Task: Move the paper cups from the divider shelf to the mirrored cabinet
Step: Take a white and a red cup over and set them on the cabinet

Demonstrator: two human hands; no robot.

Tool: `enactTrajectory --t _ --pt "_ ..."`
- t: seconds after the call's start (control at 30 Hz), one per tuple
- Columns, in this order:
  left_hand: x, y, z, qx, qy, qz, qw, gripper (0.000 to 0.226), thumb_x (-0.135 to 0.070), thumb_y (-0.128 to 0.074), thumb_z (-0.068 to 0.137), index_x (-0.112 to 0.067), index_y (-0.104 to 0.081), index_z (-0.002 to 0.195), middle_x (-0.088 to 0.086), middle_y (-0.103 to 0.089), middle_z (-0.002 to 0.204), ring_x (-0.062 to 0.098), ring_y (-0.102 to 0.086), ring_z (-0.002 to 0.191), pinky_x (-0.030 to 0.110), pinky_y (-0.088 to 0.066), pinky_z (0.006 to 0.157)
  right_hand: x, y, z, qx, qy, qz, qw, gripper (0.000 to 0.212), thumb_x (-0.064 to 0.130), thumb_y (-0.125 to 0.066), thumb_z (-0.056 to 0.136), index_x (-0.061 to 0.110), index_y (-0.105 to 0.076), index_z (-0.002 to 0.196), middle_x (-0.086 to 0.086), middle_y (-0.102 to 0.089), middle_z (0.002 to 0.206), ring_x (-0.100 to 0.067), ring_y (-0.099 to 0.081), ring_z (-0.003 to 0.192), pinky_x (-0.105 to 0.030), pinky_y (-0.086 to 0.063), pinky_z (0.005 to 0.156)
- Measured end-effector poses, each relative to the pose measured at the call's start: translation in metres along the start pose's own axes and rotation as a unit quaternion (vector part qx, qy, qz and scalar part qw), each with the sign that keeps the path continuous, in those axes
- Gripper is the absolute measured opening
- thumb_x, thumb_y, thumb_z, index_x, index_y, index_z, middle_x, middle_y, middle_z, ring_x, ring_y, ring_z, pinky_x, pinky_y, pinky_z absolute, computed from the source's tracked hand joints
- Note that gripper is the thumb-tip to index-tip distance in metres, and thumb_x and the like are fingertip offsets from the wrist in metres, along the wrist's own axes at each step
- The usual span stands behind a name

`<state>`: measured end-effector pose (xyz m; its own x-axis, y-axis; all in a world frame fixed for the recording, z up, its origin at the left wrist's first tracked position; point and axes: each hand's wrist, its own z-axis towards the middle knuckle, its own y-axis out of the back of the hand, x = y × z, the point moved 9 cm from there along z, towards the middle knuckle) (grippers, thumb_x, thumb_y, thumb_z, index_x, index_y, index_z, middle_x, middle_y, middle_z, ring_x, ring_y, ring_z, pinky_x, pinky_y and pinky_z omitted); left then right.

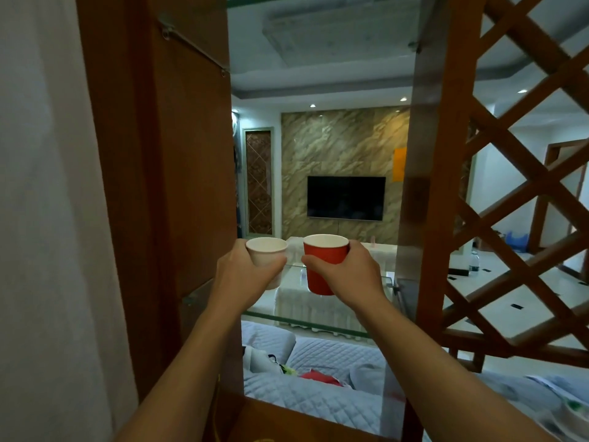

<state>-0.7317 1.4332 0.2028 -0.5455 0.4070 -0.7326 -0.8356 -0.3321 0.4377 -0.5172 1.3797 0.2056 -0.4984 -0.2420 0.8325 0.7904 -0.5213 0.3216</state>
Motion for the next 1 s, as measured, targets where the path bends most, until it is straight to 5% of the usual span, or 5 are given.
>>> enactTrajectory --t 0.17,0.5,0.63,0.77,1.0 --pt "-0.015 0.015 -0.011 -0.015 -0.018 -0.019 1.0 0.059 -0.061 -0.069 0.066 -0.027 -0.05 0.11 -0.006 -0.057 0.106 0.014 -0.055 0.097 0.027 -0.046 0.069 0.013 0.005 -0.006 0.004 0.026 -0.002 1.0 0.062 0.052 -0.079 0.062 0.029 -0.045 0.108 0.007 -0.054 0.103 -0.016 -0.055 0.094 -0.037 -0.052 0.078" --pt "-0.026 0.082 -0.068 -0.081 -0.055 0.02 0.995 0.062 -0.061 -0.068 0.069 -0.029 -0.048 0.119 -0.013 -0.053 0.109 0.008 -0.052 0.095 0.015 -0.042 0.065 0.044 0.017 -0.046 0.028 0.077 0.034 0.996 0.068 0.051 -0.079 0.066 0.022 -0.051 0.12 0.003 -0.059 0.107 -0.017 -0.057 0.095 -0.029 -0.047 0.073" --pt "-0.019 0.112 -0.106 -0.112 -0.044 0.029 0.992 0.064 -0.058 -0.07 0.069 -0.028 -0.048 0.12 -0.01 -0.055 0.111 0.014 -0.055 0.1 0.031 -0.053 0.077 0.05 0.015 -0.078 0.043 0.091 0.073 0.992 0.067 0.051 -0.079 0.065 0.025 -0.05 0.119 0.008 -0.058 0.105 -0.013 -0.057 0.093 -0.024 -0.048 0.071" --pt "-0.008 0.138 -0.149 -0.145 -0.028 0.054 0.988 0.062 -0.052 -0.073 0.072 -0.027 -0.048 0.123 -0.013 -0.052 0.109 0.01 -0.052 0.095 0.016 -0.044 0.065 0.053 0.011 -0.11 0.055 0.11 0.085 0.989 0.061 0.053 -0.079 0.064 0.033 -0.047 0.112 0.019 -0.052 0.096 -0.005 -0.054 0.086 -0.014 -0.04 0.061" --pt "0.016 0.182 -0.229 -0.17 0.016 0.078 0.982 0.062 -0.051 -0.071 0.073 -0.023 -0.051 0.125 -0.008 -0.057 0.114 0.014 -0.056 0.098 0.015 -0.045 0.065 0.035 -0.01 -0.165 0.1 0.103 0.102 0.984 0.056 0.058 -0.076 0.061 0.038 -0.051 0.106 0.023 -0.057 0.095 0.001 -0.057 0.088 -0.016 -0.043 0.065"
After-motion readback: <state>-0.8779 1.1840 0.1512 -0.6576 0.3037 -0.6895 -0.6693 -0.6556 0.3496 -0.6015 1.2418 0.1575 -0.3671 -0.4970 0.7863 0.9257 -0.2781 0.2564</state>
